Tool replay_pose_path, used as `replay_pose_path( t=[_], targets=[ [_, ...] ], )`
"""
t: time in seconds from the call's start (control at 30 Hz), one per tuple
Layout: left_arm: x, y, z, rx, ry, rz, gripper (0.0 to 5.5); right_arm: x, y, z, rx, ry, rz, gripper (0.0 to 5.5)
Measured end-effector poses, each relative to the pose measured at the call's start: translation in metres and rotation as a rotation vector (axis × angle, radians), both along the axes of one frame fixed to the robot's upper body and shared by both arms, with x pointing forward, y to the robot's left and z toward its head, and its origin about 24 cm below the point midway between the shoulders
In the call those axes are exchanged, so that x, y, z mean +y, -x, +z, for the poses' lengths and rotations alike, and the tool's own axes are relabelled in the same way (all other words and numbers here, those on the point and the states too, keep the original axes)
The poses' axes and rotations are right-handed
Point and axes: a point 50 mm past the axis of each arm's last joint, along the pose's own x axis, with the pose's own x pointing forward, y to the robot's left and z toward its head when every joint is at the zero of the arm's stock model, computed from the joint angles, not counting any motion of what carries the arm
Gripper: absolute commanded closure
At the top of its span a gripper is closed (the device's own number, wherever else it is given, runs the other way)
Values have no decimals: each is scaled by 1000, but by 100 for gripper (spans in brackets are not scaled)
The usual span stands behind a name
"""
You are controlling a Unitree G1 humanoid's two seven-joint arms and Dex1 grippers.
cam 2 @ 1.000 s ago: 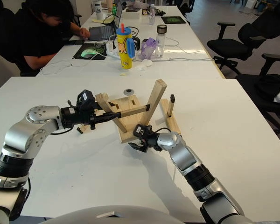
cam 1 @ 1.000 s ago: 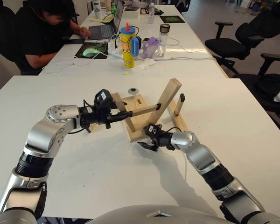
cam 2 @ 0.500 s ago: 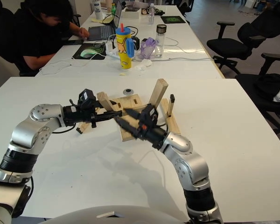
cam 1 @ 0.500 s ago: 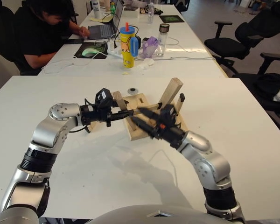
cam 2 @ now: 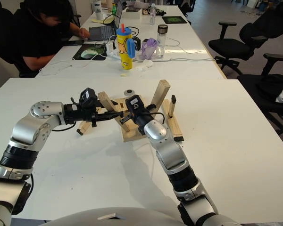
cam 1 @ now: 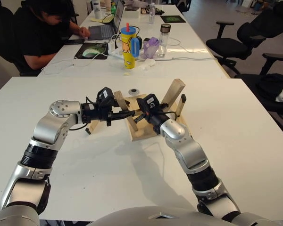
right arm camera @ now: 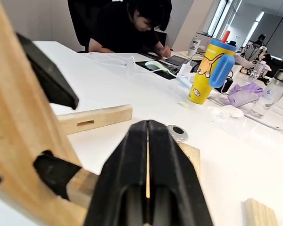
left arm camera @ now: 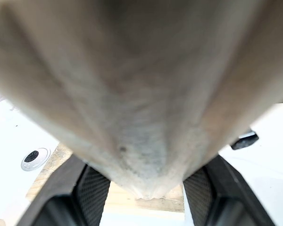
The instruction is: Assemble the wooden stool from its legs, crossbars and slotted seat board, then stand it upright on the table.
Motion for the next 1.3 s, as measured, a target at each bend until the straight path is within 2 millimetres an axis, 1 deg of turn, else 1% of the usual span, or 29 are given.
replay_pose_path(
  t=[0.07,0.13,0.2,0.23,0.3,0.37,0.4,0.47,0.53,0.57,0.6,0.63,0.67,0.7,0.73,0.77,0.83,0.87,0.93,0.97,1.03,1.07,1.13,1.17,1.23,1.27,1.3],
  targets=[
    [0,-1,-1,-1,-3,-6,348,-1,1,-1,-9,-23,0,546],
    [-1,-2,-1,-4,-1,-15,348,-6,6,1,-28,-147,10,546],
    [0,-6,0,-8,-4,-30,348,-15,19,4,-56,-295,46,546],
    [2,-10,1,-9,-10,-34,348,-21,28,14,-127,-350,70,546],
    [5,-15,2,-13,-21,-48,348,-33,42,23,-217,-355,117,546],
    [7,-20,3,-13,-28,-60,348,-40,51,10,-181,-316,131,546],
    [10,-22,4,-10,-28,-63,348,-42,55,-9,-98,-275,125,546],
    [12,-23,5,-11,-28,-70,348,-44,55,-32,-2,-202,104,546],
    [13,-23,5,-22,-28,-83,348,-40,46,-54,99,-128,60,546],
    [13,-23,5,-30,-28,-90,348,-39,43,-61,135,-109,40,546],
    [13,-23,5,-35,-27,-94,310,-36,39,-68,172,-102,15,550],
    [12,-23,4,-40,-23,-96,303,-33,34,-77,214,-79,-15,550],
    [13,-23,3,-41,-41,-89,285,-31,33,-81,233,-67,-26,550],
    [16,-22,-7,10,-51,-67,270,-29,30,-84,255,-54,-41,550],
    [18,-20,-16,55,-43,-55,262,-26,25,-83,253,-40,-50,550],
    [18,-19,-20,80,-28,-45,241,-25,22,-83,258,-16,-49,550],
    [20,-18,-21,106,11,-19,214,-21,18,-80,269,14,-35,550],
    [23,-19,-17,103,39,4,207,-20,18,-78,273,24,-30,550],
    [29,-17,-8,88,83,28,172,-19,18,-77,278,36,-26,550],
    [32,-15,-4,90,110,41,172,-19,18,-77,279,40,-23,550],
    [46,-8,10,120,203,69,172,-18,19,-77,280,40,-18,550],
    [54,-3,25,127,279,74,172,-18,19,-77,281,41,-19,550],
    [65,4,53,100,416,64,172,-19,18,-76,279,40,-20,550],
    [71,6,72,73,512,57,172,-20,18,-76,279,41,-22,550],
    [74,9,113,-9,690,21,172,-20,18,-76,281,36,-23,550],
    [74,9,129,-56,751,7,172,-20,18,-76,281,34,-23,550],
    [71,9,153,-129,833,-5,172,-20,18,-77,281,34,-22,550]
  ],
)
